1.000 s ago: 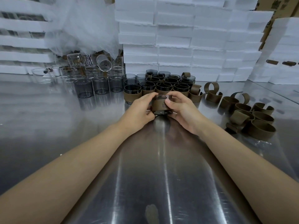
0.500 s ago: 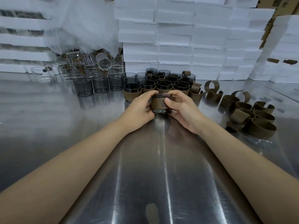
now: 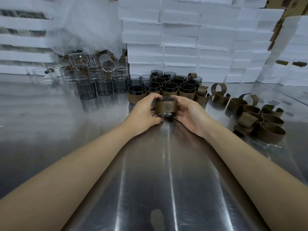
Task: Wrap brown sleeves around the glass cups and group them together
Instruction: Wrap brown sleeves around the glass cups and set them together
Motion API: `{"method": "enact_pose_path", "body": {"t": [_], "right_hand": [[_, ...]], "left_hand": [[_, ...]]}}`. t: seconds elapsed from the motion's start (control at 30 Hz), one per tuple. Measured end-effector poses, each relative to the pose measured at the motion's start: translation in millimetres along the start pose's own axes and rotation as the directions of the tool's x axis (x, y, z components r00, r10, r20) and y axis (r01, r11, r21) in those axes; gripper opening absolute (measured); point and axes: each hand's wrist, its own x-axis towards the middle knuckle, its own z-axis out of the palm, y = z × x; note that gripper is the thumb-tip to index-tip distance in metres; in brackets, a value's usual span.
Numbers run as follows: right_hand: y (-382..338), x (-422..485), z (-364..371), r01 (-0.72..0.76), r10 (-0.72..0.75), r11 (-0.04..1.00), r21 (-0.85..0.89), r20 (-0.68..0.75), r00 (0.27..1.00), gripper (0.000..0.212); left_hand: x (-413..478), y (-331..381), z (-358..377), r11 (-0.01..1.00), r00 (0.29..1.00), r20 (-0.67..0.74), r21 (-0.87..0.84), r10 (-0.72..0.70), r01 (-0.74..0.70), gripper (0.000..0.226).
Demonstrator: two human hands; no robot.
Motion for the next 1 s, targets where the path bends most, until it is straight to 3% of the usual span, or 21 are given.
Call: {"method": "enact_pose_path", "body": {"t": [0.17,0.4,0.53,0.77,0.83,0.87,0.93,1.0], "right_hand": [[-0.1,-2.8,3.7,-0.001,0.001,1.000,-0.002,-0.020,1.000,0.032],[2.6,-5.6,14.2,-0.135,0.136,0.987,0.087,-0.001,0.991,0.046],[4.0,-2.4,19.0,-0.056,0.065,0.992,0.111,-0.077,0.995,0.042],[9.4,4.4,18.1,0.036,-0.035,0.999,0.017,-0.068,0.997,0.044],[11.0,3.9,17.3,0.076,-0.078,0.995,-0.062,-0.041,0.996,0.045],[11.9,3.7,15.5,0.115,-0.120,0.976,-0.184,-0.017,0.993,0.043],[12.6,1.4,10.1,0.205,-0.202,0.859,-0.469,0.056,0.978,0.034],[12.8,-0.4,3.8,0.256,-0.247,0.782,-0.568,0.094,0.964,0.038]], "left_hand": [[-1.2,0.6,0.6,0.999,1.000,-0.015,0.040,0.027,-0.026,0.054],[-5.2,9.3,0.9,0.998,0.997,-0.048,0.040,0.059,-0.057,0.050],[-5.1,9.5,1.2,0.998,0.998,-0.041,0.031,0.051,-0.049,0.050],[-3.0,6.5,3.0,0.999,0.998,-0.049,0.000,0.041,-0.041,0.050],[-2.1,5.3,2.9,0.999,0.998,-0.056,-0.013,0.033,-0.033,0.054],[-1.8,4.5,2.3,0.999,0.998,-0.061,-0.009,0.035,-0.036,0.058],[-1.4,2.3,1.1,0.998,0.996,-0.062,0.025,0.059,-0.057,0.063],[-0.9,-0.2,0.4,0.995,0.996,-0.039,0.066,0.082,-0.080,0.060]]}}
